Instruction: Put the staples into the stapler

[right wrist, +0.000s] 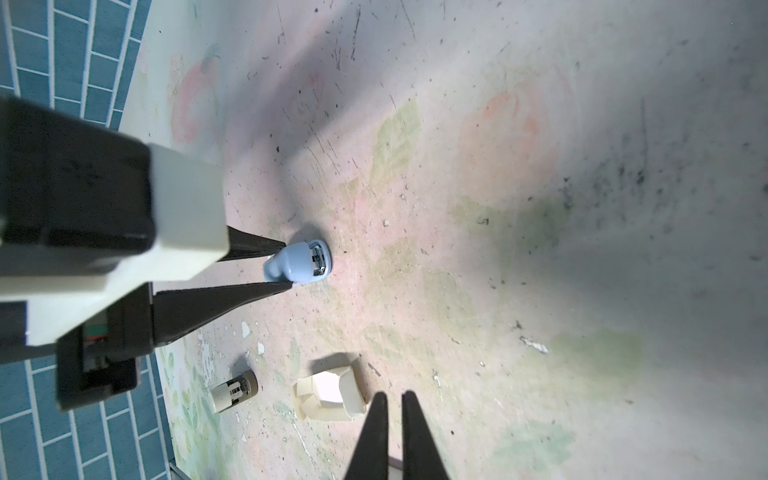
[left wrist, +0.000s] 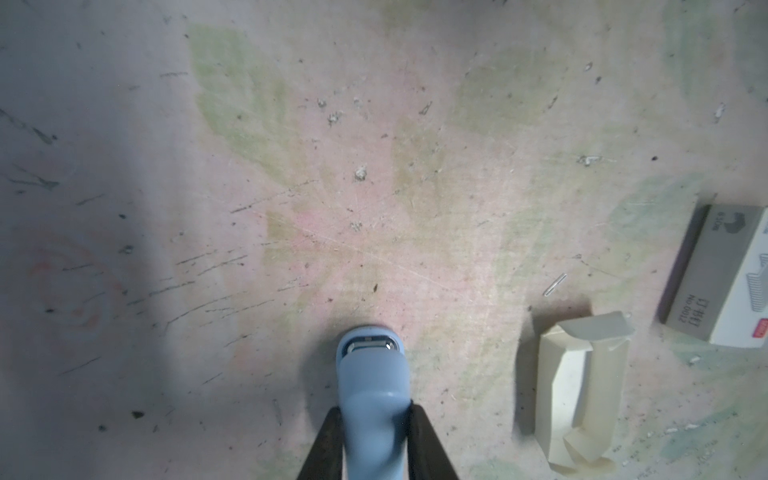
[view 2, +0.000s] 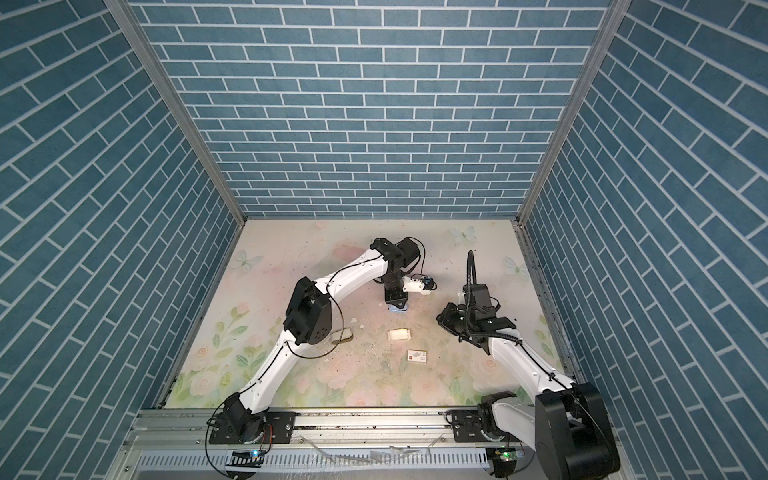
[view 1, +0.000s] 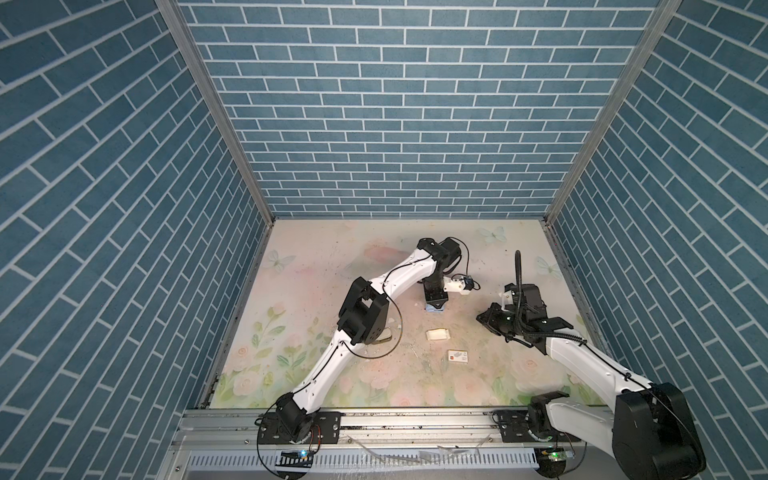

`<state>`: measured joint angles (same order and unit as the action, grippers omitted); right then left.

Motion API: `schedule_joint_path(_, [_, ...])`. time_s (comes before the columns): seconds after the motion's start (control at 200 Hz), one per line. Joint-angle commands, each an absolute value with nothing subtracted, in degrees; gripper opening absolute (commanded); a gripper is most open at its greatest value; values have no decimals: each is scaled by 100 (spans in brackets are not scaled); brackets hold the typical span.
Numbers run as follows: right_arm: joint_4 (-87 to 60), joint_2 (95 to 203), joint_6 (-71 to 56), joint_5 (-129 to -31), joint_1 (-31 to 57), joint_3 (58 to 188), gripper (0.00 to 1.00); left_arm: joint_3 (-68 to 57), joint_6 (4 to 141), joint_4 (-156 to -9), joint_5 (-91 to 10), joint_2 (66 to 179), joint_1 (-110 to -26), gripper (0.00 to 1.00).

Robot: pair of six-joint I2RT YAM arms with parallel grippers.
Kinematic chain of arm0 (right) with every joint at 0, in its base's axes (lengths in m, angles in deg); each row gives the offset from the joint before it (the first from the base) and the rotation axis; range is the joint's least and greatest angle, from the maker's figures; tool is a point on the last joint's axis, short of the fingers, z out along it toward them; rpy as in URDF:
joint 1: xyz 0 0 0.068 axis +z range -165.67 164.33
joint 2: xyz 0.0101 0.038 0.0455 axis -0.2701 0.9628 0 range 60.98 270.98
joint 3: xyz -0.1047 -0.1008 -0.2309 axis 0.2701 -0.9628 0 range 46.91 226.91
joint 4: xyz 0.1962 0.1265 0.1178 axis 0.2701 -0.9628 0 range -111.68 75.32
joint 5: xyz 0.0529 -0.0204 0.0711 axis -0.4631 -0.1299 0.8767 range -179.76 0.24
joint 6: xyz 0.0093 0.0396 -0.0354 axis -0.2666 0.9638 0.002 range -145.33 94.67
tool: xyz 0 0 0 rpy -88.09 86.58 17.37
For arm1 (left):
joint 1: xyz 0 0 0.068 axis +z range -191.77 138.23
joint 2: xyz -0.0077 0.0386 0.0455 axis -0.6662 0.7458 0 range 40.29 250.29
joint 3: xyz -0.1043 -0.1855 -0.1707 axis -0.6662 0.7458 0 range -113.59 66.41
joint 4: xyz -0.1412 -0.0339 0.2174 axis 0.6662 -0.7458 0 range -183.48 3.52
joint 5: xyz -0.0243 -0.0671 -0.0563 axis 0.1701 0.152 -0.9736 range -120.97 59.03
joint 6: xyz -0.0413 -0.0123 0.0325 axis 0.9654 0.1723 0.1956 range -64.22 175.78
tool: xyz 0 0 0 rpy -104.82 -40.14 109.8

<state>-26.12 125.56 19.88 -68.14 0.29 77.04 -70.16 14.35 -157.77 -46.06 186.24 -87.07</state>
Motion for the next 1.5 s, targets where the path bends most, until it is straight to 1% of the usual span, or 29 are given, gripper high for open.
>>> schedule_joint_path(0.0, [-2638, 12435, 2158, -6902, 15, 7587, 11, -6800, 1377, -16338, -4422, 19397, -8849, 11])
schedule_joint_path(0.31, [-2570, 12462, 2186, -6873, 15, 7539, 11, -6988, 1381, -16563, -4342, 19619, -8897, 10])
schedule_joint_path(0.465, [-2546, 12426, 2195, -6877, 19, 7536, 11, -7454, 1368, -16942, -4301, 19863, -8923, 10])
schedule_joint_path(0.54, [-2540, 12422, 2199, -6876, 17, 7539, 11, -7450, 1381, -16933, -4293, 19874, -8930, 10])
schedule_joint_path(0.995, [-2567, 12444, 2168, -6902, 15, 7543, 11, -6907, 1594, -16232, -4495, 19109, -8932, 11])
schedule_joint_path(1.185, [-2588, 12435, 2160, -6919, 15, 7539, 11, -6568, 1662, -15912, -4457, 18768, -8923, 13])
schedule_joint_path(1.495, [-2605, 12434, 2151, -6937, 16, 7512, 11, -6403, 1693, -15811, -4398, 18442, -8915, 14])
